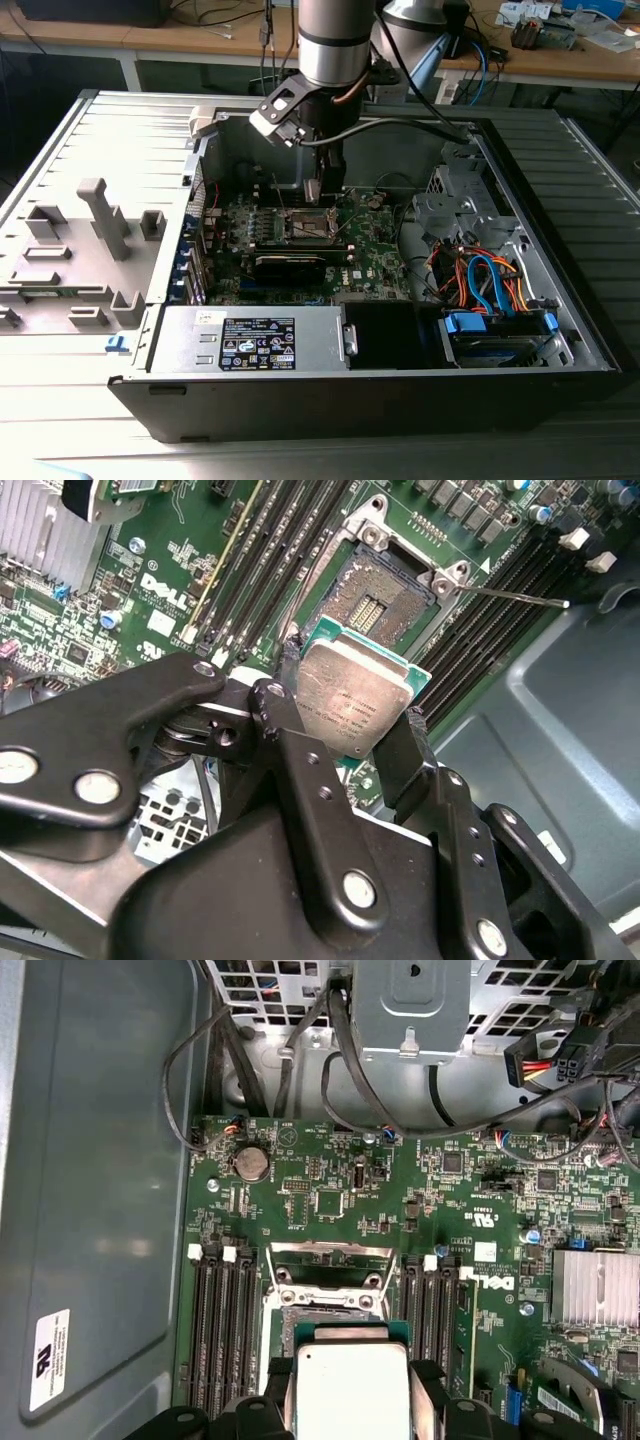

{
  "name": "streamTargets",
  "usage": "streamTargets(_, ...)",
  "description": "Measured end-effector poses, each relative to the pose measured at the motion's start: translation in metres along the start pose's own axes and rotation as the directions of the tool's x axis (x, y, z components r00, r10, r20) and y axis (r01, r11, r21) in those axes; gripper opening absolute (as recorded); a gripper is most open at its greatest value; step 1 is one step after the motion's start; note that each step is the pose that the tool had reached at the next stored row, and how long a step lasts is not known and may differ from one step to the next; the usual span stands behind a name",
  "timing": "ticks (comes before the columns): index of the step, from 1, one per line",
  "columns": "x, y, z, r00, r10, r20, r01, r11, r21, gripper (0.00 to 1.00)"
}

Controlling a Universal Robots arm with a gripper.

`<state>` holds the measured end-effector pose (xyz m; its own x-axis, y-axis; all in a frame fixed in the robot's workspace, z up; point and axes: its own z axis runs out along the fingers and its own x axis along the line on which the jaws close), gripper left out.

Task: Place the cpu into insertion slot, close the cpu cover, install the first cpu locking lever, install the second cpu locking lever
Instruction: 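Place the cpu into insertion slot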

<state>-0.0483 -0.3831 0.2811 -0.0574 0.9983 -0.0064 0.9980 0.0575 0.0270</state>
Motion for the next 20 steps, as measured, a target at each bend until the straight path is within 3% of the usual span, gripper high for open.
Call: streamTargets(20, 0.0005, -0.0080, 0.0015, 1.0000, 0.000, -0.0001, 0.000, 1.0000, -0.0001, 0.55)
